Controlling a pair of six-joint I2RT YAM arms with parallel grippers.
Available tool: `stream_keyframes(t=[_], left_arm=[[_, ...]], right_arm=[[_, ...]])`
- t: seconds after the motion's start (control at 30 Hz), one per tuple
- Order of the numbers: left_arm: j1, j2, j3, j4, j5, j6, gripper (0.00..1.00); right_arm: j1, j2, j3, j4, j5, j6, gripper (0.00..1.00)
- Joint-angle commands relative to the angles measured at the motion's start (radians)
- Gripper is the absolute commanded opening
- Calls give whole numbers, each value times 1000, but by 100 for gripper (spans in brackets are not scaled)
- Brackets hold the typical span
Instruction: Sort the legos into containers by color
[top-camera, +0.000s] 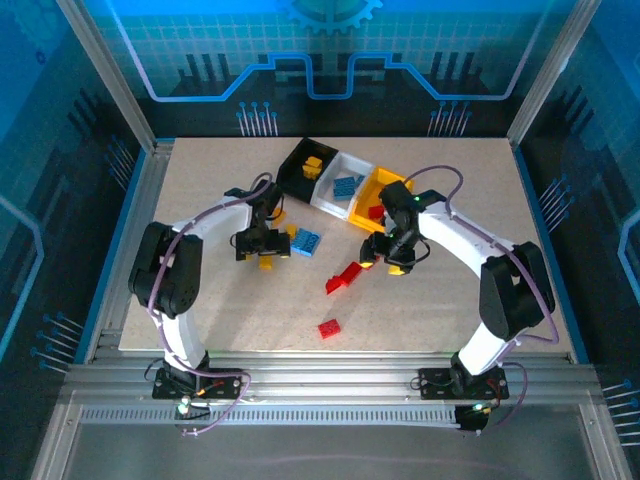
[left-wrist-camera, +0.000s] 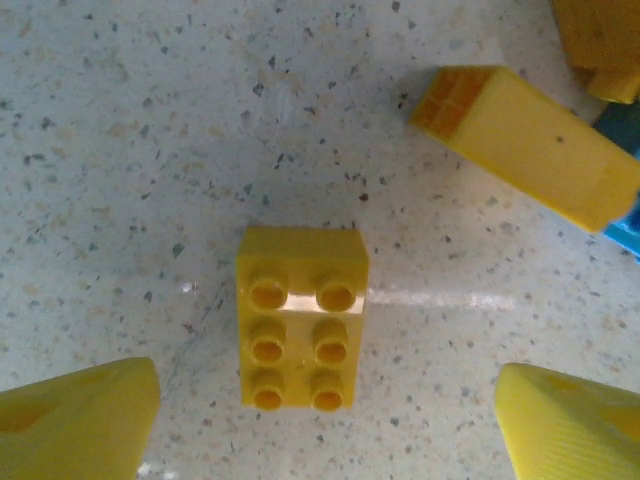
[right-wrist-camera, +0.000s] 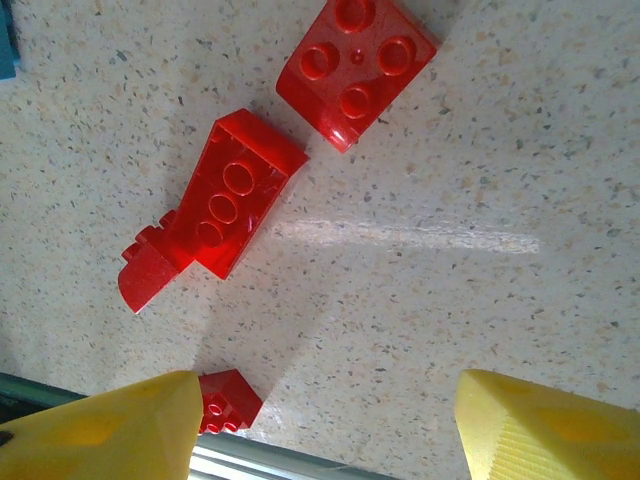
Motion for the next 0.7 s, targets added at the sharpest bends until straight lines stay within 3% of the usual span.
stream_keyframes(t=[0.0,0.3,0.5,0.67], left_arm=[[-6,40,-10,20,-22,-34,83],[-5,99,0,16,-32,-55,66],[-6,117,9,9,-37,-42,45],[-4,127,31,-5,-39,-24,41]], right_arm=[[7,-23,0,-38,20,-1,69],[6,-1,14,-43,21,-11,69],[6,-4,4,-37,22,-6,69],[5,1,3,-32,20,-1,69]])
